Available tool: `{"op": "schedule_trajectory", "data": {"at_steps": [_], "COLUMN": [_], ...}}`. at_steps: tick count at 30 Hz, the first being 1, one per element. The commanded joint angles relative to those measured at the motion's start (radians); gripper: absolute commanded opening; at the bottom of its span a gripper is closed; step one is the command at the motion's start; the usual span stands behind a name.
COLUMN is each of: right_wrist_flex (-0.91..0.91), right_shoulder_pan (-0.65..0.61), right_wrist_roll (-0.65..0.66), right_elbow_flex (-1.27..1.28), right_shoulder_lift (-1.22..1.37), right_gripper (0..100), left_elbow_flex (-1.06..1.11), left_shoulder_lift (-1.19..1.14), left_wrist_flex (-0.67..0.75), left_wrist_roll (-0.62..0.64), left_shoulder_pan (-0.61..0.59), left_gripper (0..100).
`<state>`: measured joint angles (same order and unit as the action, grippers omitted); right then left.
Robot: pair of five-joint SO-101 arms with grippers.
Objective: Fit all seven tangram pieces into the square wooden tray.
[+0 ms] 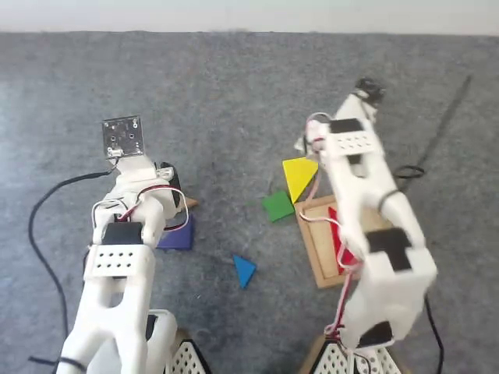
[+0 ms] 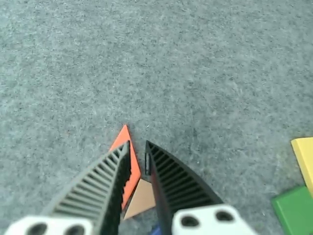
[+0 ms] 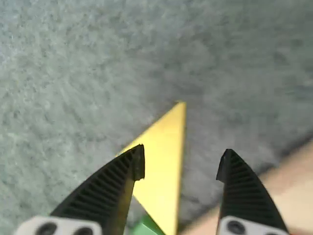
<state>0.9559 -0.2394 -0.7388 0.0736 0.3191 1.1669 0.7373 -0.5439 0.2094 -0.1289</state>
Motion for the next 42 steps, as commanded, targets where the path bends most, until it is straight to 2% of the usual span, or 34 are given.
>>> {"op": "schedule_trajectory", "data": {"at_steps": [1, 7, 14, 20, 32, 38, 42], "right_wrist_flex": [0.016, 0.131, 0.174, 0.223, 0.157, 0.157, 0.162], "right_shoulder_pan": [-0.082, -0.137, -0.173, -0.226, -0.209, -0.208, -0.202], "right_wrist_roll": [-0.046, -0.052, -0.054, -0.052, -0.054, -0.074, -0.126], "right_elbow_flex": [-0.222, -0.333, -0.338, -0.379, -0.41, -0.457, -0.496], "right_shoulder_lift": [0.136, 0.234, 0.234, 0.216, 0.329, 0.352, 0.394], "right_gripper": [25.2, 25.2, 26.0, 40.4, 40.4, 40.4, 33.6], "left_elbow_flex": [-0.002, -0.002, -0.002, -0.002, -0.002, 0.012, 0.013], "left_shoulder_lift": [-0.005, -0.005, -0.005, -0.005, -0.005, -0.003, -0.003], "left_wrist_flex": [0.028, 0.028, 0.028, 0.028, 0.026, 0.026, 0.026], "left_wrist_roll": [-0.012, -0.012, -0.012, -0.012, -0.012, -0.012, -0.012], "left_shoulder_pan": [0.0, 0.0, 0.002, 0.002, 0.002, 0.04, 0.048], "left_gripper": [5, 5, 5, 5, 5, 5, 5]}}
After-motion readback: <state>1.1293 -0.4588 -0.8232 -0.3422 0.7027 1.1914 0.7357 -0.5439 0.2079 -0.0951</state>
